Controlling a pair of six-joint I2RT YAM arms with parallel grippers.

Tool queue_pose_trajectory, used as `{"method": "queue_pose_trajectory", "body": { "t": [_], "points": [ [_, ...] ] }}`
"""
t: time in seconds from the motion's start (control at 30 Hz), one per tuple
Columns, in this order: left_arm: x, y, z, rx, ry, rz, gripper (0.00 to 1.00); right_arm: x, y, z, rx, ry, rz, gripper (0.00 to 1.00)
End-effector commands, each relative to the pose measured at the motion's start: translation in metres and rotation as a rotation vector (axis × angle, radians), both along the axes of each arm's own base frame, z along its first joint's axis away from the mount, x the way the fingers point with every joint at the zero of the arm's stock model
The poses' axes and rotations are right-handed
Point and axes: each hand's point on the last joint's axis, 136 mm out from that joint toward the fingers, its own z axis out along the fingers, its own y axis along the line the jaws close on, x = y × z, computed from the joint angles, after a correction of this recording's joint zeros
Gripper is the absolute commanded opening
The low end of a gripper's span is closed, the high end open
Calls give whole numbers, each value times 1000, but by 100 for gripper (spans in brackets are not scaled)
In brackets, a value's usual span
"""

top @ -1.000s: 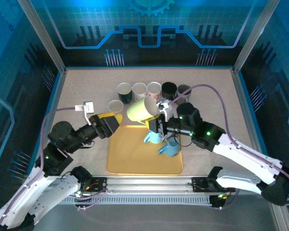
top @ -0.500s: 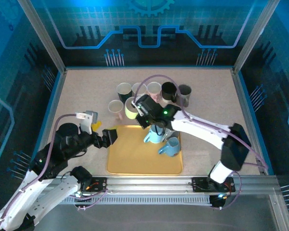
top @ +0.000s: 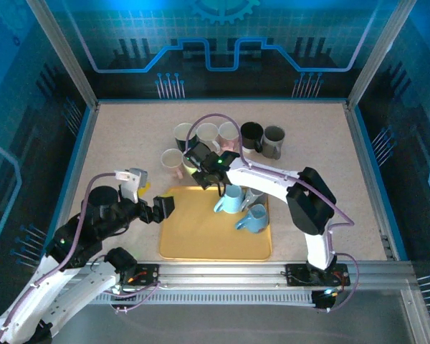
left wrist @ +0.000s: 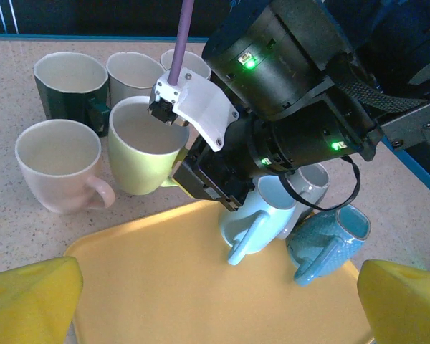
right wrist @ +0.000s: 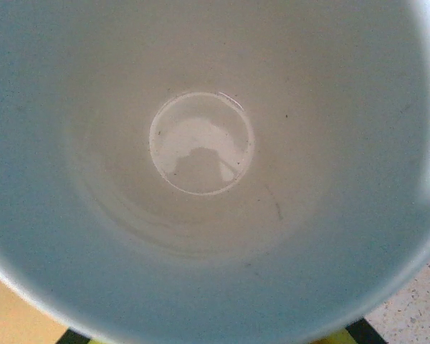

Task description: Turn the mug right side up

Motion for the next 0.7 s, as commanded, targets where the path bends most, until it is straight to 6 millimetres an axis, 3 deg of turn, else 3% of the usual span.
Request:
{"method": "queue_pose_trajectory", "body": {
  "t": [0.0, 0.5, 0.67],
  "points": [
    [1, 0, 6, -10, -41, -4, 99, 21, 1, 9, 54, -59, -66, 0],
    [4, -2, 2, -14, -36, -4, 99, 34, 0, -24, 35, -22, -88, 0],
    [5, -3, 1, -15, -35, -4, 99, 33, 3, -34, 36, -2, -89, 7]
  ]
}}
